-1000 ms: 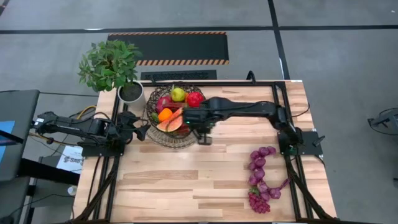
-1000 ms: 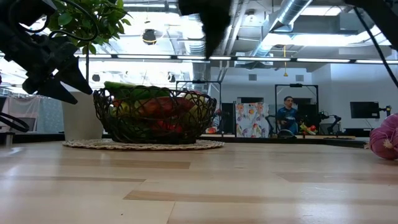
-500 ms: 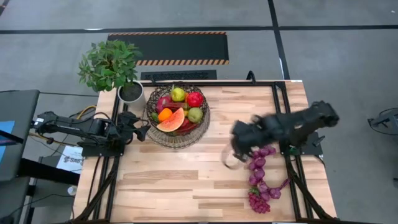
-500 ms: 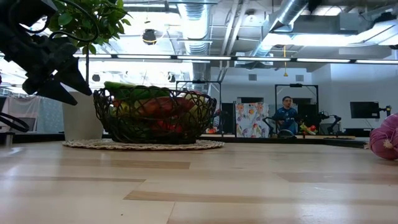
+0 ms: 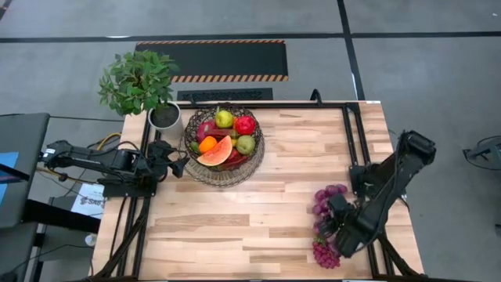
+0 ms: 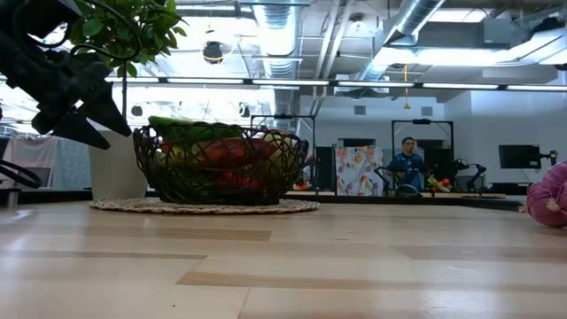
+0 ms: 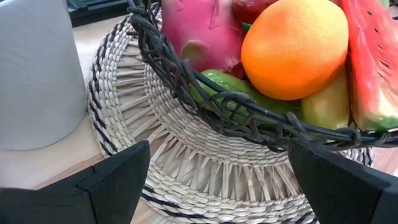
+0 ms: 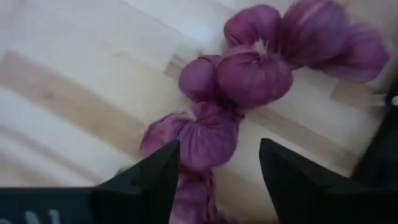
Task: Build produce basket
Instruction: Put the grapes into the wire basket, then put the purple garlic into the wire basket
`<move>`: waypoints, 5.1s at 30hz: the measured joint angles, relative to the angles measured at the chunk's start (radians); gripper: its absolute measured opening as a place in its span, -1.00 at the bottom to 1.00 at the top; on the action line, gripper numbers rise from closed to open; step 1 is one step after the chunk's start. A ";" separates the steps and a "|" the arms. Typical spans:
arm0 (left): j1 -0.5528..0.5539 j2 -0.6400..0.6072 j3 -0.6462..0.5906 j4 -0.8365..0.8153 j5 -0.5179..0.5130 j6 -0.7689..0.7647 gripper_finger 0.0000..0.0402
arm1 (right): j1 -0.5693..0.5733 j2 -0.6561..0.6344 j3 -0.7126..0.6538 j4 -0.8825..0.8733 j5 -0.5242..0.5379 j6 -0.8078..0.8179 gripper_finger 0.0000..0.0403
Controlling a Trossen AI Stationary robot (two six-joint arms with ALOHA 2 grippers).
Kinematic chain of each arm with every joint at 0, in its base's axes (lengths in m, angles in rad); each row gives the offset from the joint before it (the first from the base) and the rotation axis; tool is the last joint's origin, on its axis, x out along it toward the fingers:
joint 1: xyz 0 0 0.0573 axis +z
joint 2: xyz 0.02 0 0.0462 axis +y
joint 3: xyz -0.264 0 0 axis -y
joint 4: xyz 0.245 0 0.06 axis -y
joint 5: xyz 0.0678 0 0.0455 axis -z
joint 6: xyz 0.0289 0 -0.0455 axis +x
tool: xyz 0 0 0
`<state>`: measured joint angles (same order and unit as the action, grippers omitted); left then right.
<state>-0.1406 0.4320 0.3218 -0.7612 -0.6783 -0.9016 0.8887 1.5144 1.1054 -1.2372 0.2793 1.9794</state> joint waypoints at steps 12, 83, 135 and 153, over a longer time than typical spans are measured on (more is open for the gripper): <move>0.000 0.000 0.000 0.002 -0.015 0.000 0.83 | 0.036 0.184 -0.053 0.132 0.076 0.136 0.24; 0.000 0.000 0.000 0.001 -0.044 -0.022 0.83 | -0.539 0.363 0.494 0.775 0.374 -1.585 -0.73; 0.000 0.000 0.000 -0.019 -0.014 -0.029 0.83 | -1.045 0.743 1.009 0.850 0.007 -1.644 0.34; 0.000 0.000 0.000 -0.019 -0.007 -0.031 0.83 | -0.595 0.298 0.941 -0.327 0.196 -1.106 0.34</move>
<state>-0.1403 0.4320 0.3222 -0.7799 -0.6854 -0.9321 0.2939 1.8123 2.0469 -1.5640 0.4758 0.8732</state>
